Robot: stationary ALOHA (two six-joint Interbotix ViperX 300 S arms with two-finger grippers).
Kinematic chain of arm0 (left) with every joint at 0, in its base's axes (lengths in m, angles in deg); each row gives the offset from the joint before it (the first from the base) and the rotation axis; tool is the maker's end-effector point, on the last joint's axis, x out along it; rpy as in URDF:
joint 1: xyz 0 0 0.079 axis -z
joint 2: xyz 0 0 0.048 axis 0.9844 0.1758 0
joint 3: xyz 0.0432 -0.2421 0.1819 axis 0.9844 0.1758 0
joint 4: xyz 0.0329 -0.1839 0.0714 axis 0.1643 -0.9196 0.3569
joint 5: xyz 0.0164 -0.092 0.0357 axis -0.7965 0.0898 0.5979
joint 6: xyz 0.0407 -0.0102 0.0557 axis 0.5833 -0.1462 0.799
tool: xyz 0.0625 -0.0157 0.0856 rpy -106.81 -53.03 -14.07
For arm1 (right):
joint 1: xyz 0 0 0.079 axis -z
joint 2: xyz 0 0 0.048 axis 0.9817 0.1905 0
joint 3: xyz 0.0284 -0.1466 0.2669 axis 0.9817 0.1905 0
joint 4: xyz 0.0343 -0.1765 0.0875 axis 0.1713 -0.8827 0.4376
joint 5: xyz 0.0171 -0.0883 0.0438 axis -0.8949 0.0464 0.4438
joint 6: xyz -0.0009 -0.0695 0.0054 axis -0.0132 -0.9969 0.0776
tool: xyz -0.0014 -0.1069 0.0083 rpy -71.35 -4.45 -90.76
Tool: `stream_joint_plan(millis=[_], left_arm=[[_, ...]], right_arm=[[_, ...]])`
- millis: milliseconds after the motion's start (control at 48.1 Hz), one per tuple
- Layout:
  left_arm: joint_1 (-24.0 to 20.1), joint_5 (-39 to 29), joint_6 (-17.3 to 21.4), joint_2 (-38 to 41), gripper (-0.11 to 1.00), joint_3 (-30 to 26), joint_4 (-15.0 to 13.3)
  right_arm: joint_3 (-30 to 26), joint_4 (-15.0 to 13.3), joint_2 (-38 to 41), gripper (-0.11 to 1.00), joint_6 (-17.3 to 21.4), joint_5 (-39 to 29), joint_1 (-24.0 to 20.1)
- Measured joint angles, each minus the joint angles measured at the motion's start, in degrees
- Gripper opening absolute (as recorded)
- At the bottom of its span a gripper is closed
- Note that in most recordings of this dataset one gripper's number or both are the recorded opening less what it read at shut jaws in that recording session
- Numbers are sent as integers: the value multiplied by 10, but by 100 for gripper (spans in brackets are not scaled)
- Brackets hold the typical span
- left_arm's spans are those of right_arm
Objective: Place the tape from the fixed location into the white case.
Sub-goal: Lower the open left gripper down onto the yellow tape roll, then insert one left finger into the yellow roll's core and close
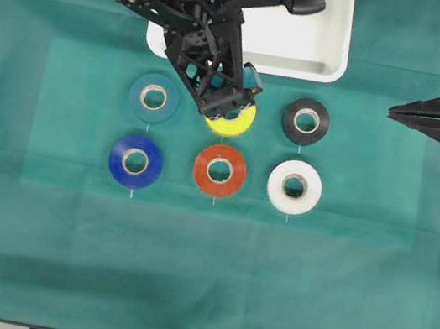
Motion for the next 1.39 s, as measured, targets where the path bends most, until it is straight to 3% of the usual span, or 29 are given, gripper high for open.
stream_joint_plan(millis=[436, 748, 1392], left_arm=[[7, 2, -1, 32, 98, 7, 0], [19, 46, -4, 78, 98, 23, 0], [28, 123, -62, 118, 98, 88, 0]], right_arm=[[0, 0, 1, 0, 0, -1, 0], [0, 0, 4, 0, 0, -1, 0], [1, 0, 17, 0, -1, -4, 0]])
